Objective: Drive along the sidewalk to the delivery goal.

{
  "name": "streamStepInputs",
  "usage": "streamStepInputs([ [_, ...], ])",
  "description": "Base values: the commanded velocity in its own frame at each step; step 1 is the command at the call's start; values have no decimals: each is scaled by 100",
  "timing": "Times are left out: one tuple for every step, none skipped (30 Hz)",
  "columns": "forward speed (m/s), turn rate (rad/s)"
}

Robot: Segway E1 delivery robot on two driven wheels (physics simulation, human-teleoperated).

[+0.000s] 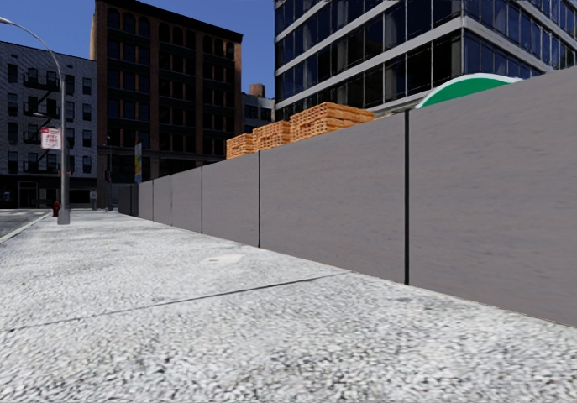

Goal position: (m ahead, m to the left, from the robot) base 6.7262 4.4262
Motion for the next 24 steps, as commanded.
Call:
streamStepInputs([
  [200,67],
  [200,67],
  [200,67],
  [200,67],
  [200,67],
  [200,66],
  [200,66],
  [200,66],
  [200,66],
  [200,66],
  [200,64],
  [200,64],
  [200,63],
  [200,59],
  [200,56],
  [200,56],
  [200,56],
  [200,55],
  [200,54],
  [200,54],
  [200,54],
  [200,54],
  [200,54],
  [200,54],
])
